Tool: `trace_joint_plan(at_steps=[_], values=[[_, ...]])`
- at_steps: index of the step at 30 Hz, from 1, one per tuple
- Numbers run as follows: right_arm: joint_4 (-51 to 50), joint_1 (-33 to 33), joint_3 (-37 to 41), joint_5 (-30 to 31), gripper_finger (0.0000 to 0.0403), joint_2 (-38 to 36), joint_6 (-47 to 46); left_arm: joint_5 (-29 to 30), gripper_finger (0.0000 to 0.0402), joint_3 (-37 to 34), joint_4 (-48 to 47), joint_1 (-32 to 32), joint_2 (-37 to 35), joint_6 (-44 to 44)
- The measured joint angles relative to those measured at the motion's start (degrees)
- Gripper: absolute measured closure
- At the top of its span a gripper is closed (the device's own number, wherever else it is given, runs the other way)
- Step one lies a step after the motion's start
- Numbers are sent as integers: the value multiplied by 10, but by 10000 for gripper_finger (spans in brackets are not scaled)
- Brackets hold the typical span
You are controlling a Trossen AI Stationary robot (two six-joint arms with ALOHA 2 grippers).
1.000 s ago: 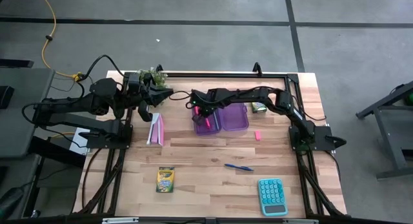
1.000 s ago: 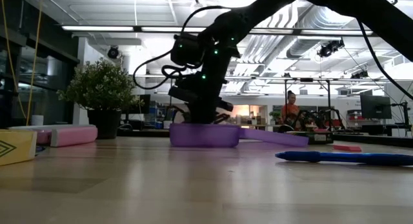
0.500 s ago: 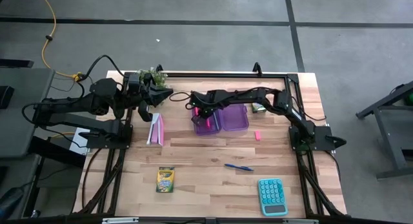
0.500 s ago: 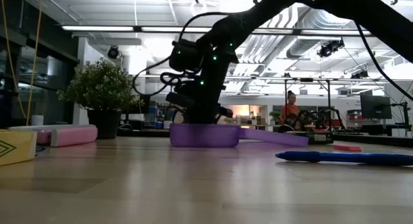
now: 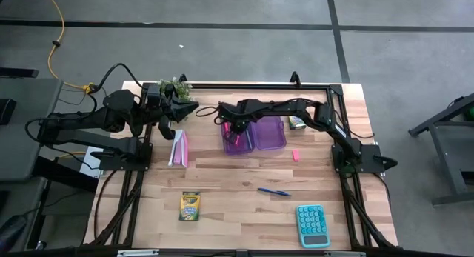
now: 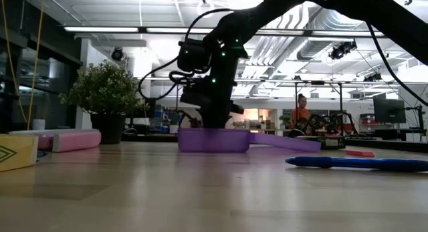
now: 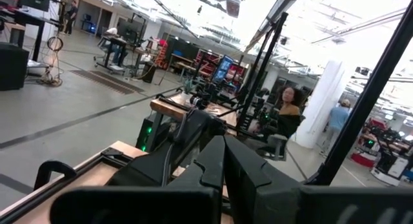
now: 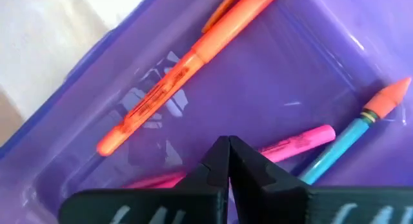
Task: Pick & place school supplies into a supply box
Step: Adjust the pink pen in the purple supply box
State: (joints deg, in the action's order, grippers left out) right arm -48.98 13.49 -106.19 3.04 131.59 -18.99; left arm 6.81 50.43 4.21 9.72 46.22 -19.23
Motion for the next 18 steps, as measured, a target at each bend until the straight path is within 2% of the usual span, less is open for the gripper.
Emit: trace_joint_plan(at_steps=[7,18], values=[[-37,0,-14,-3,403,0,26,0,401,0,-1,0,0,8],[-10,-22,-14,-56,403,2,9,0,401,0,-1,0,0,8]])
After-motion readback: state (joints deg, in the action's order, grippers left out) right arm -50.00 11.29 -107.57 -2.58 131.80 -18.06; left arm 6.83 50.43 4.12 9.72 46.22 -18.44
